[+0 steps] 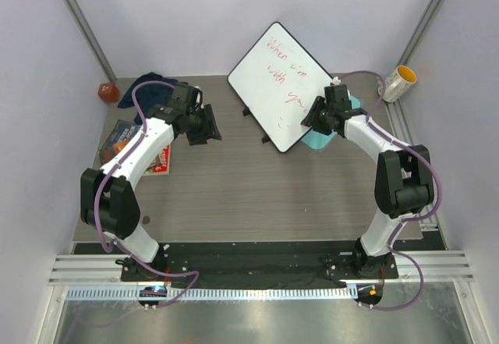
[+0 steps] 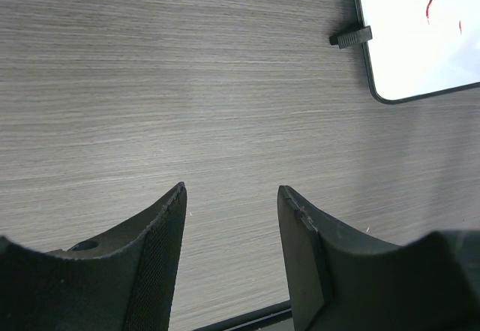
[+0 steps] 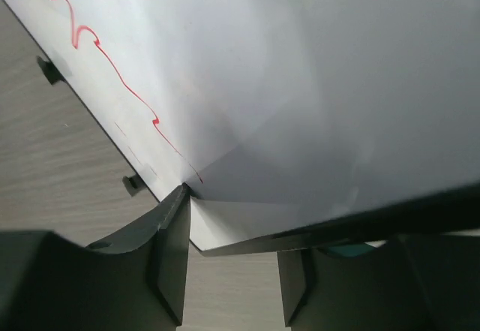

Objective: Fold and stack the t-shirts

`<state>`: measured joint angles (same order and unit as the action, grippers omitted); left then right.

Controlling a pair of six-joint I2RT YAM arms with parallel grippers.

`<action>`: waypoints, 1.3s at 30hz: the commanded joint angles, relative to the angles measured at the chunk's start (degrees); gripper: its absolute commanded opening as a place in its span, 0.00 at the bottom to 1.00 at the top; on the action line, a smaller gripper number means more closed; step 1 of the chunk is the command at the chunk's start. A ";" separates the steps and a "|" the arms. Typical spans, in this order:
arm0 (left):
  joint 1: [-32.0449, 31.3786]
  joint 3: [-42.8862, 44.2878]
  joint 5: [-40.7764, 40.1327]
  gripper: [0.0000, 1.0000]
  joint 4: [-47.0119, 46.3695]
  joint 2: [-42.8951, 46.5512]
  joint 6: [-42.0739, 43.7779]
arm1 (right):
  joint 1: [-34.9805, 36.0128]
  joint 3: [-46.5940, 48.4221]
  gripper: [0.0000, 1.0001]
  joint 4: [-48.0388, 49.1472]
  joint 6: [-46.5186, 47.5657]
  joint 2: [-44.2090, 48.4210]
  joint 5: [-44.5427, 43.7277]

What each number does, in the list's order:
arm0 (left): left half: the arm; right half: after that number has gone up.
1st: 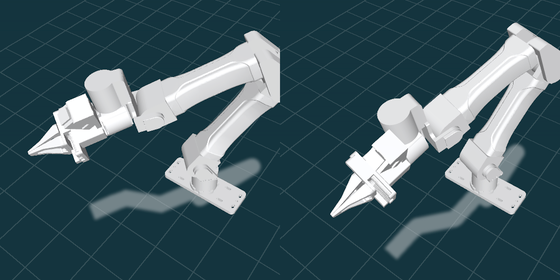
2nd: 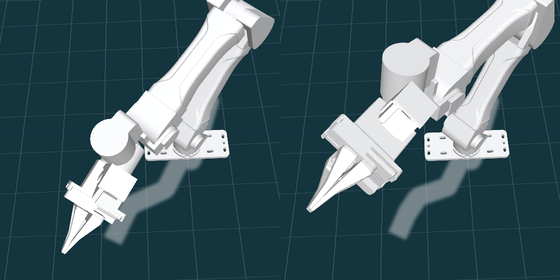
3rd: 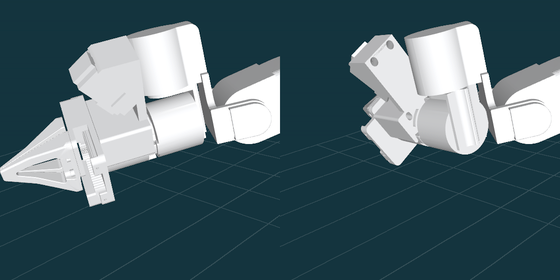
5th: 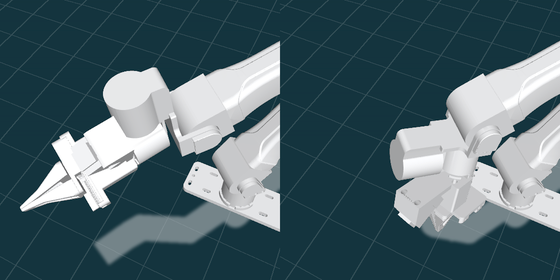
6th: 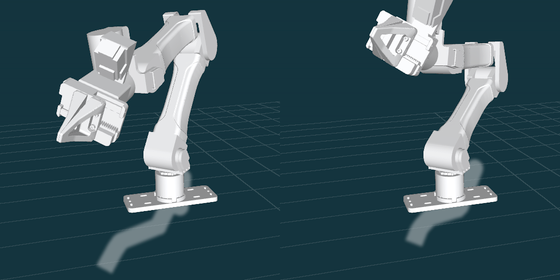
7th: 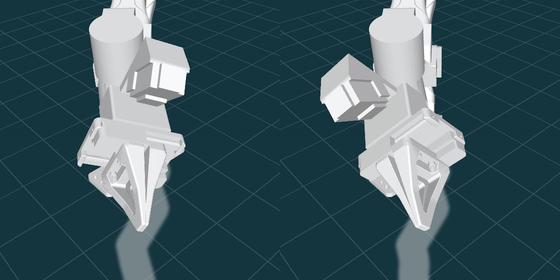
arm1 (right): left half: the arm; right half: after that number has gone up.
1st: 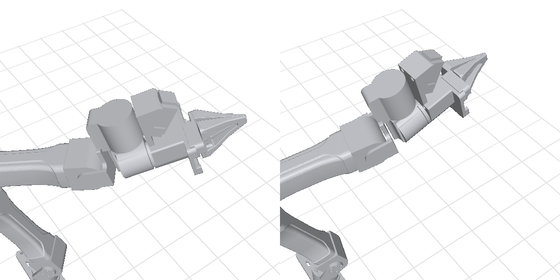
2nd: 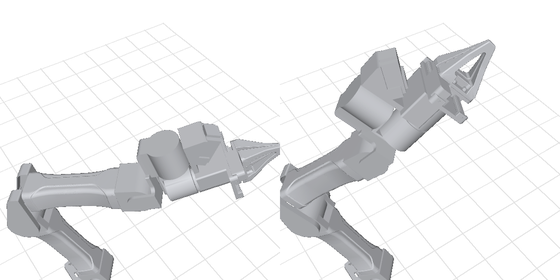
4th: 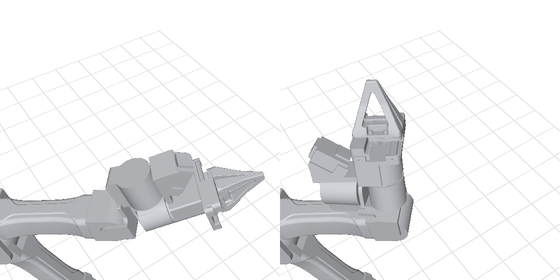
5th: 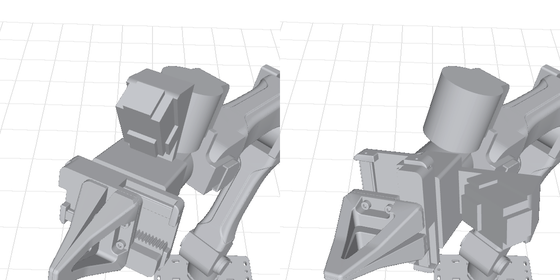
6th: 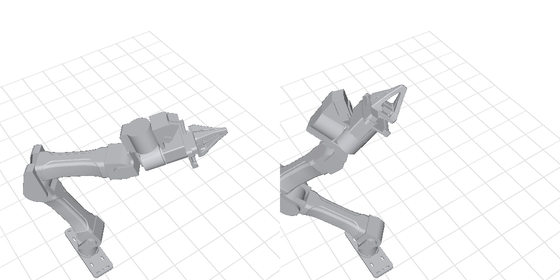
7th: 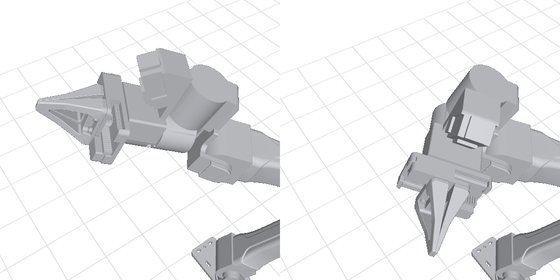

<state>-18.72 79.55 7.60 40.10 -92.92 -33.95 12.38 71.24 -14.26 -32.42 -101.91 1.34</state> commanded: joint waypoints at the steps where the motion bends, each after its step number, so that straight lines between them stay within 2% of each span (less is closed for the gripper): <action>1: 0.35 0.52 -0.04 0.53 -0.28 1.08 0.91 | 2.04 6.35 0.01 -6.57 16.25 -13.14 3.23; 9: 0.35 0.35 -0.30 0.53 0.07 1.17 1.08 | -1.57 17.16 0.01 -10.08 17.92 -19.46 -0.90; 15: 0.35 0.52 -0.65 0.53 -0.02 0.99 1.26 | -2.19 20.34 0.01 -11.49 18.10 -20.35 -3.01; 20: 0.35 0.78 -0.22 0.53 -0.10 0.73 1.08 | -2.19 15.60 0.19 -9.39 16.52 -15.00 -4.07; 25: 0.35 0.43 0.23 0.53 -0.37 0.73 0.82 | -2.19 5.15 0.41 -4.20 14.76 -7.53 -3.55; 30: 0.35 0.34 0.49 0.53 -0.54 0.99 0.73 | -2.19 -2.59 0.43 0.28 13.70 0.30 0.32; 39: 0.35 0.43 0.75 0.53 -0.63 0.90 0.64 | -2.19 -7.17 0.46 0.29 13.62 12.24 0.60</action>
<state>-18.72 79.55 7.60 40.10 -92.92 -33.95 10.39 65.84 -15.33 -19.16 -95.98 3.70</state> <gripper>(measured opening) 0.528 0.430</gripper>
